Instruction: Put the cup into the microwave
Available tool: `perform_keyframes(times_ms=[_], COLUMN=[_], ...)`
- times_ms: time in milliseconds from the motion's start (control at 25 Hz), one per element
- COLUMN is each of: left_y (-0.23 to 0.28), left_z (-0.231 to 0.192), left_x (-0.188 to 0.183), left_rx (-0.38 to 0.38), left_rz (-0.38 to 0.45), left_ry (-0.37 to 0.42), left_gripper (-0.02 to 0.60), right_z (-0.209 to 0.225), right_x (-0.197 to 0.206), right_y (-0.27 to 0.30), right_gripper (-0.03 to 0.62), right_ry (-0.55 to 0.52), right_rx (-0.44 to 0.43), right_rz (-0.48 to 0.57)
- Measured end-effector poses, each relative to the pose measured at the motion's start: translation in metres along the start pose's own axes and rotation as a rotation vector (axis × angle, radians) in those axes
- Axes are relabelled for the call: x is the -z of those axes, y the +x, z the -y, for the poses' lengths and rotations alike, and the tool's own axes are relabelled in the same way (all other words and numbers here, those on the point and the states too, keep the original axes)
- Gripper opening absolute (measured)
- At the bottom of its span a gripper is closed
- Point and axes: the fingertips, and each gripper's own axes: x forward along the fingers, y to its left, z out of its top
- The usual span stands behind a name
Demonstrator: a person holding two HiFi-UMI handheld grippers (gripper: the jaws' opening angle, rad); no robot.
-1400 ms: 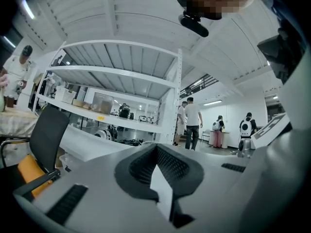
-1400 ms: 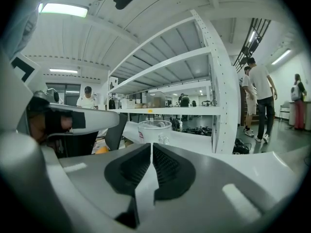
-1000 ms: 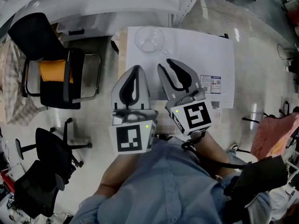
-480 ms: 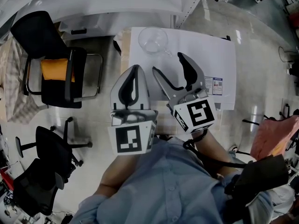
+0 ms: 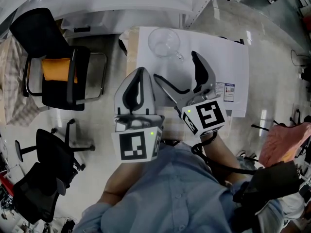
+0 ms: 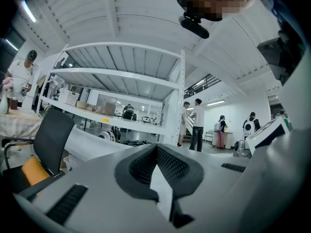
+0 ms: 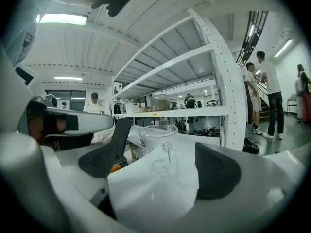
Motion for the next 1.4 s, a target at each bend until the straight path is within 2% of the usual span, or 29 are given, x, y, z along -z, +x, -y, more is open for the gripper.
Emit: perform_keyframes(times_ms=[800, 1400], left_y=[0.019, 0.039], left_z=[-0.033, -0.051], left_x=[0.014, 0.030], left_rx=[-0.044, -0.043], left_rz=[-0.041, -0.074], left_ry=[-0.035, -0.097], left_gripper=[0.006, 0.006], right_z=[0.014, 0.018], right_x=[0.010, 0.006], right_y=[0.036, 0.075], right_gripper=[0.476, 0.476], right_ry=[0.001, -0.020], right_rx=[0.018, -0.018], right_rz=[-0.044, -0.081])
